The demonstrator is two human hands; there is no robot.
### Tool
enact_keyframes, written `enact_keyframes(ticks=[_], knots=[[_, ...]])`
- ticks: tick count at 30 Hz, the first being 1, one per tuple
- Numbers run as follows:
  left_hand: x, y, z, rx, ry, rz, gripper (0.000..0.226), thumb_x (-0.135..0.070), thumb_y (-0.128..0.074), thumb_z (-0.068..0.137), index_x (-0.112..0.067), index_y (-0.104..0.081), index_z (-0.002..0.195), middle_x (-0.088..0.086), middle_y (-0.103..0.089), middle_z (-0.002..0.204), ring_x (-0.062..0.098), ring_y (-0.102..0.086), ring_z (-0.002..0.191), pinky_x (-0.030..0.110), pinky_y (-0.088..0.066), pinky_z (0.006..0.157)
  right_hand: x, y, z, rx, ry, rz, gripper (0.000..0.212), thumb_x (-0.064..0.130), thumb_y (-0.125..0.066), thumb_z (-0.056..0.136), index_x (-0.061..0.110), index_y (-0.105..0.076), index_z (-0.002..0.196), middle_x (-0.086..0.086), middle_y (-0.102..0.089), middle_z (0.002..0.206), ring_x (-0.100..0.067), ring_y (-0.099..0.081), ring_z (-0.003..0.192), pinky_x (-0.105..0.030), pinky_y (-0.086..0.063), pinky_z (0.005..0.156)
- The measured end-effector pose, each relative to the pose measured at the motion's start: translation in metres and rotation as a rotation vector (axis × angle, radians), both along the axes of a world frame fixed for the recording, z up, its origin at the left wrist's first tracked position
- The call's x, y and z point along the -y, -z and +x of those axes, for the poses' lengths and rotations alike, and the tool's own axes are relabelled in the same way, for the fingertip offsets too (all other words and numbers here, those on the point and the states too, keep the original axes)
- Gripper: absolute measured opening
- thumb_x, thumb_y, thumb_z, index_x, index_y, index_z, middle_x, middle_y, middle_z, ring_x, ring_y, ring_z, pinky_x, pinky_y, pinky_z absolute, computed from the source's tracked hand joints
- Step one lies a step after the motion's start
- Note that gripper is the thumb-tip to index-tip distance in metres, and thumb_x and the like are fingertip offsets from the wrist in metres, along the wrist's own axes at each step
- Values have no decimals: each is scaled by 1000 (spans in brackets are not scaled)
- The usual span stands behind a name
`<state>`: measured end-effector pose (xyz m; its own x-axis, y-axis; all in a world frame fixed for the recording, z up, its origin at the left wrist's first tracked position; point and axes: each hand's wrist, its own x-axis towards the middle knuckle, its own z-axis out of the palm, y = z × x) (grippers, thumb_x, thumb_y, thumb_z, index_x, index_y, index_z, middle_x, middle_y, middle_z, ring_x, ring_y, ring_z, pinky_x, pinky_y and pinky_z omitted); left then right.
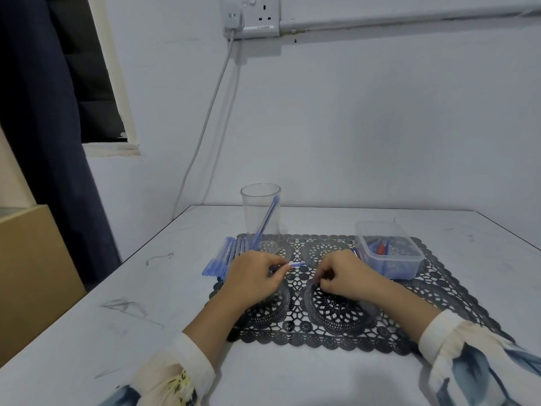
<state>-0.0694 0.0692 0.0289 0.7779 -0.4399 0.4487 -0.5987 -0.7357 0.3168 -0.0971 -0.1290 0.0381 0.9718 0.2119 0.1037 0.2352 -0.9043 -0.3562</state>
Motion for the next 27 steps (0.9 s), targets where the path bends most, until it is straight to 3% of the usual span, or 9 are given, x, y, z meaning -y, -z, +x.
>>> enact_keyframes(ticks=[5, 8, 13, 17, 20, 23, 27], knots=[[1, 1, 0, -6, -1, 2, 27, -39, -54, 90, -29, -69, 110, -10, -72, 92, 4, -63, 77, 26, -53, 76, -1, -1, -2, 10, -35, 0, 22, 5, -61, 80, 16, -75, 92, 4, -64, 87, -12, -61, 81, -18, -48, 72], [1, 1, 0, -11, -5, -2, 27, -40, -55, 90, -29, -69, 110, -10, -72, 94, 5, -63, 81, 27, -53, 78, 0, 3, 1, 72, -9, 13, 21, 6, -63, 80, 18, -75, 93, 1, -66, 93, -10, -58, 81, -7, -39, 66], [1, 1, 0, -15, -10, 0, 28, -41, -55, 90, -29, -68, 111, -12, -72, 96, 4, -63, 84, 25, -51, 80, -2, 2, 2, 103, 130, 291, 18, 8, -67, 81, 19, -75, 92, 9, -64, 81, 2, -55, 69, -2, -40, 58], [1, 2, 0, -11, -9, 7, 27, -41, -54, 90, -30, -68, 111, -12, -72, 94, 2, -61, 81, 19, -48, 75, -5, 5, 2, 76, 194, 653, 16, 8, -72, 79, 19, -74, 90, 6, -71, 81, -5, -65, 74, -12, -51, 67], [1, 2, 0, -13, -5, -1, 27, -41, -54, 90, -30, -68, 111, -12, -72, 92, -1, -57, 74, 16, -45, 72, -8, 7, 0, 61, 208, 839, 17, 3, -73, 76, 15, -74, 88, 4, -72, 79, -7, -67, 74, -12, -51, 66], [1, 2, -1, -12, 1, -10, 27, -42, -53, 90, -31, -68, 110, -11, -71, 85, -2, -50, 65, 16, -41, 65, -12, 7, -2, 24, 189, 922, 19, -4, -71, 75, 10, -73, 88, -1, -71, 75, -9, -67, 68, -15, -53, 68], [3, 2, -1, -11, 12, -25, 26, -42, -54, 90, -31, -69, 108, -10, -71, 83, 2, -57, 68, 20, -48, 68, -15, 8, -2, 28, 159, 905, 22, -7, -70, 74, 13, -73, 85, -3, -72, 77, -9, -67, 69, -16, -54, 71]])
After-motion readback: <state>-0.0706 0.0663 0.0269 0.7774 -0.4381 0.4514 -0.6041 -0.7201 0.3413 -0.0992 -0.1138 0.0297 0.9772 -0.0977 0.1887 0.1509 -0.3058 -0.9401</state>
